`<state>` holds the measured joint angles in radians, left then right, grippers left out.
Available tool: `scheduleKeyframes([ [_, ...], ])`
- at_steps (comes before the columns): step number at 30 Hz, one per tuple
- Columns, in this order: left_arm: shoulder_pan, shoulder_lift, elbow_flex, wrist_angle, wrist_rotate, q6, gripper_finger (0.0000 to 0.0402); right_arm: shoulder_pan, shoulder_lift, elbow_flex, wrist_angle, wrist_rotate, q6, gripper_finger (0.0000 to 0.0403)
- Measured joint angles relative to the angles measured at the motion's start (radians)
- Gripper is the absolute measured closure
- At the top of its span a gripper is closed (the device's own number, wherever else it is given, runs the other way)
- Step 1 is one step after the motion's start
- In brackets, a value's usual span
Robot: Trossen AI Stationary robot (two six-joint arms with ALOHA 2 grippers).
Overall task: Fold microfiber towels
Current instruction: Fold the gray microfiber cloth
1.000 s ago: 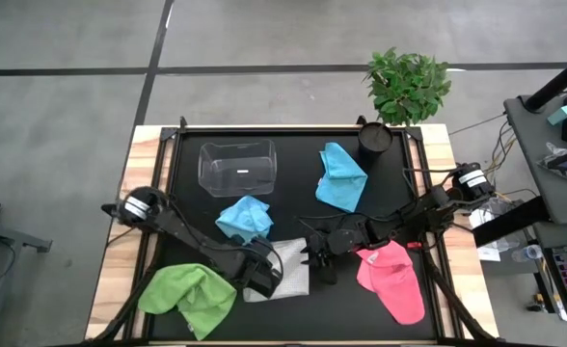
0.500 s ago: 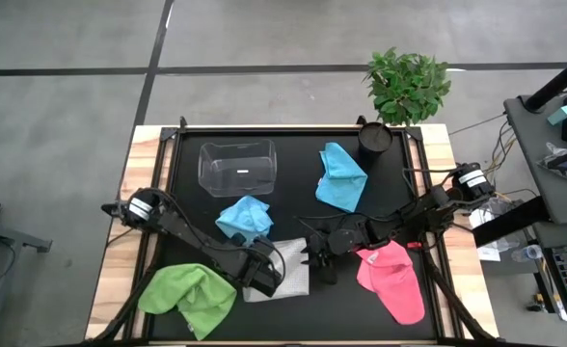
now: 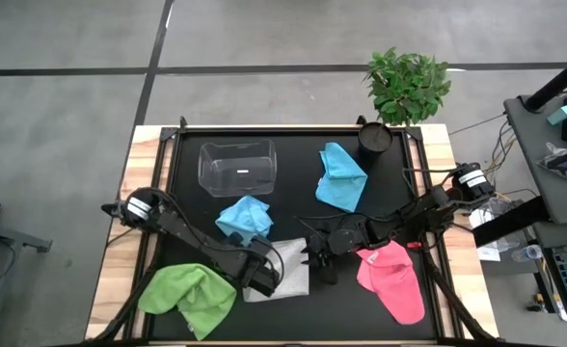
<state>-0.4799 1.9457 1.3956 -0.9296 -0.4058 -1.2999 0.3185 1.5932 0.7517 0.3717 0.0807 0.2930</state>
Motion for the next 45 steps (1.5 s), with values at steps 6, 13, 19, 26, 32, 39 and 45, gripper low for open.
scheduleKeyframes([
  [6,-0.001,0.0,-0.002,0.006,0.01,-0.003,0.04,0.0,0.0,0.0,0.0,0.0,0.002,0.0257],
  [13,-0.001,0.0,-0.003,0.04,0.012,0.014,0.04,0.0,0.0,0.0,0.0,0.0,0.002,0.0257],
  [19,-0.005,-0.001,-0.008,0.059,0.02,0.025,0.04,0.0,0.0,0.0,0.0,0.0,0.003,0.0257],
  [26,-0.005,-0.002,-0.007,0.058,0.035,0.024,0.0379,0.0,0.0,0.0,0.001,0.0,0.003,0.0257],
  [32,-0.005,-0.002,-0.006,0.058,0.053,-0.001,0.0306,0.0,0.0,0.0,0.004,0.0,0.003,0.0257],
  [39,-0.005,-0.002,-0.014,0.06,0.05,-0.034,0.0237,0.0,0.0,0.0,0.004,0.0,0.003,0.0257],
  [45,0.001,0.007,-0.014,0.062,0.012,-0.055,0.0231,0.0,0.0,0.0,0.004,0.0,0.001,0.0257],
])
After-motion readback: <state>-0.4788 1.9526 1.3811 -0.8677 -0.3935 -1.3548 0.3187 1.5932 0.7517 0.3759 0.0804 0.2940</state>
